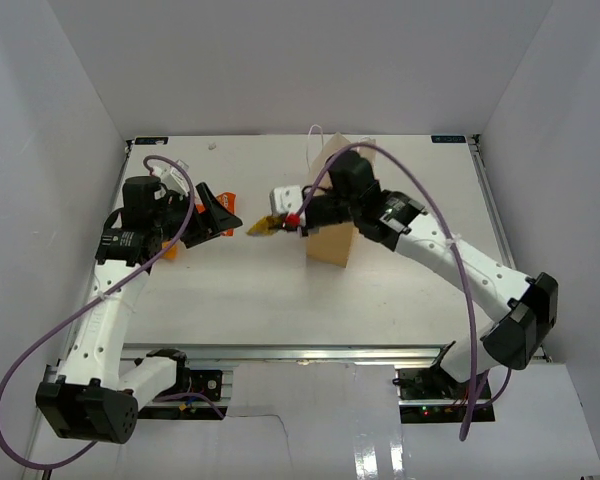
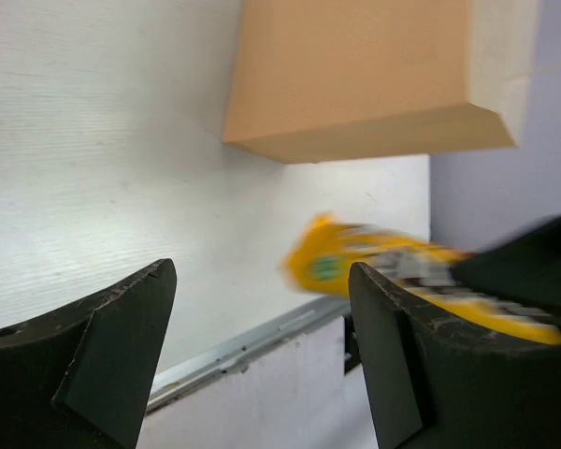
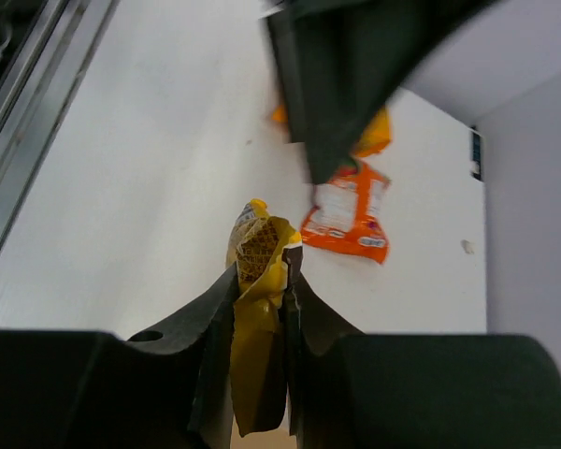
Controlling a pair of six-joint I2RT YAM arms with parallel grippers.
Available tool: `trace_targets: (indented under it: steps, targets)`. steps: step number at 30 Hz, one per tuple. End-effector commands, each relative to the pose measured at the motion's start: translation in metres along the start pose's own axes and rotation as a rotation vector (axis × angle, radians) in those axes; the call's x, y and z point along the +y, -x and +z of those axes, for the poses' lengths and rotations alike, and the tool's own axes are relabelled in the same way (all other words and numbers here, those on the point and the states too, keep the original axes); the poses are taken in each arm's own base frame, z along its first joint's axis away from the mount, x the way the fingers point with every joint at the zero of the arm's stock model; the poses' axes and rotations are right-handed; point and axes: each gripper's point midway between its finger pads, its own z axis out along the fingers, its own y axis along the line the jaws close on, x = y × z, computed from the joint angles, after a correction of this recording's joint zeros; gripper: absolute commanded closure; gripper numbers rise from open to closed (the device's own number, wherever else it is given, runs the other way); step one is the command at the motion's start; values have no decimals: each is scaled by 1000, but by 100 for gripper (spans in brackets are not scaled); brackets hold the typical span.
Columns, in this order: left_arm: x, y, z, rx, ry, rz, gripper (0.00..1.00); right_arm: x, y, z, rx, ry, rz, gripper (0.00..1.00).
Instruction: Place the snacks into the paper bag
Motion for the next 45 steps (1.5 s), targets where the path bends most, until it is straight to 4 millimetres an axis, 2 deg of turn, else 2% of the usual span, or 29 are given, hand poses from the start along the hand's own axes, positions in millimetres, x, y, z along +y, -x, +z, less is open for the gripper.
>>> trace_targets:
  steps: [1, 2, 3, 6, 8, 9, 12, 20, 21, 23, 25, 26, 28, 30, 31, 35, 36, 38, 40, 42, 45]
  targets:
    - [34, 17, 13, -95, 142, 30, 15, -69, 46, -66, -103, -207, 182, 91]
    - [39, 19, 17, -104, 154, 35, 15, -83, 54, -81, -124, -247, 243, 91]
    - [41, 23, 19, -118, 159, 59, 14, -98, 45, -100, -114, -300, 277, 91]
    - [46, 44, 28, -184, 167, 130, 14, -120, 35, -133, -90, -410, 339, 89]
    - [52, 53, 31, -214, 192, 159, 14, -127, 26, -145, -58, -473, 358, 89]
    - [56, 57, 34, -226, 207, 169, 14, -131, 13, -153, -29, -517, 379, 89]
    - [75, 64, 40, -251, 282, 154, 8, -136, -9, -167, 26, -593, 416, 90]
    - [106, 56, 60, -220, 369, 73, 7, -139, -50, -176, 163, -690, 408, 91]
    - [109, 56, 61, -221, 383, 64, 7, -138, -56, -176, 179, -693, 412, 88]
    - [122, 59, 63, -240, 442, 25, 6, -135, -61, -174, 191, -686, 417, 68]
    - [136, 67, 60, -275, 518, -12, 4, -133, -58, -172, 181, -670, 417, 49]
    - [145, 65, 65, -266, 548, -48, 4, -133, -53, -172, 169, -661, 411, 45]
    - [151, 75, 65, -290, 586, -86, 4, -134, -46, -175, 156, -661, 405, 35]
    - [164, 72, 73, -279, 642, -173, 4, -135, -33, -178, 134, -656, 390, 30]
    - [169, 72, 76, -278, 666, -206, 4, -135, -30, -180, 129, -656, 388, 24]
    - [199, 62, 95, -231, 827, -445, 5, -127, -12, -187, 103, -637, 371, 18]
    - [203, 58, 98, -206, 848, -451, 5, -125, -11, -188, 101, -637, 367, 18]
    - [205, 59, 109, -220, 860, -587, 6, -121, -8, -194, 100, -648, 362, 17]
    - [215, 49, 124, -200, 883, -690, 7, -115, -13, -195, 110, -648, 370, 17]
    - [217, 50, 134, -201, 876, -741, 8, -112, -12, -201, 109, -656, 368, 16]
    - [231, 44, 148, -194, 895, -799, 11, -107, -14, -207, 113, -664, 370, 16]
